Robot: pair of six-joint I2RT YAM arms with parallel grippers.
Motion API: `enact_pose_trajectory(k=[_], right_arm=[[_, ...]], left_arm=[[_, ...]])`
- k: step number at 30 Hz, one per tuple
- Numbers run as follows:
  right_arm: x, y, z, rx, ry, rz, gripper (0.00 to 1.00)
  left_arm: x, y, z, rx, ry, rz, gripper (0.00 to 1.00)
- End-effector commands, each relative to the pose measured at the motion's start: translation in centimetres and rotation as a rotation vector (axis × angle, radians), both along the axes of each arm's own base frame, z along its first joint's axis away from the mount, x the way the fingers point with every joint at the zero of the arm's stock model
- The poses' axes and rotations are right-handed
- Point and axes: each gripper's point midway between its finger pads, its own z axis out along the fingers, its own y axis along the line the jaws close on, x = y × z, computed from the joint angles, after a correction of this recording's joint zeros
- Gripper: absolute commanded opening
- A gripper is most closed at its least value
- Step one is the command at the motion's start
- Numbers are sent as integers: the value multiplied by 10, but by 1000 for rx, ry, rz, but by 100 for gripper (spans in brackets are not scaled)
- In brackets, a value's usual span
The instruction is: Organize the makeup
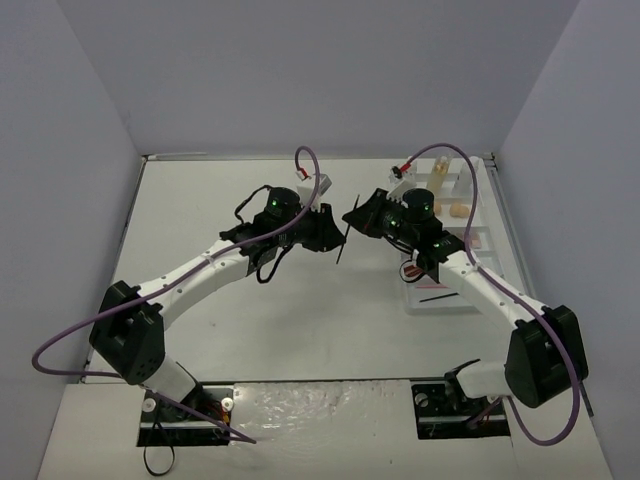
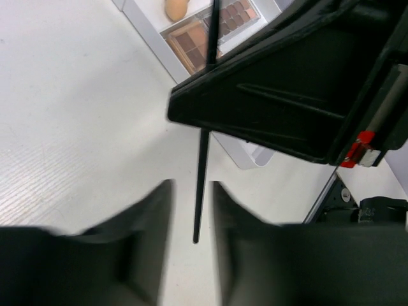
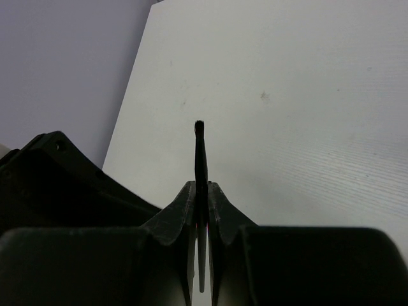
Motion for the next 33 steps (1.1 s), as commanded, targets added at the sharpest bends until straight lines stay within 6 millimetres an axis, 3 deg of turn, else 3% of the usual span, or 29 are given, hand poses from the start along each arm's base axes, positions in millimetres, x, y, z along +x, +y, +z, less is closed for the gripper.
enact_pose_trajectory(k=[1, 3, 8, 12, 16, 18, 21, 27, 33], right_arm=[[6, -39, 17, -15, -49, -198, 0], [6, -62, 11, -20, -22, -295, 0], [-7, -130, -22, -77, 105, -541, 0], [-32, -200, -51, -115, 222, -803, 0], [-60, -253, -74, -143, 332, -1029, 0], [-71, -266, -85, -141, 378, -1088, 0], [-77, -278, -102, -137, 443, -1165, 0], [-90, -289, -137, -100, 563, -1274, 0], [-99, -294, -155, -82, 626, -1328, 0]], left_arm=[[10, 8, 33, 27, -125, 25, 49], [15, 23, 25, 97, -143, 70, 67], [26, 67, 19, 240, -221, 191, 93], [41, 127, 19, 357, -277, 382, 97], [52, 190, 16, 413, -255, 580, 97], [54, 215, 16, 454, -257, 663, 97], [52, 233, 14, 521, -274, 708, 97], [50, 234, 12, 501, -276, 721, 97], [48, 232, 10, 498, -275, 715, 97]])
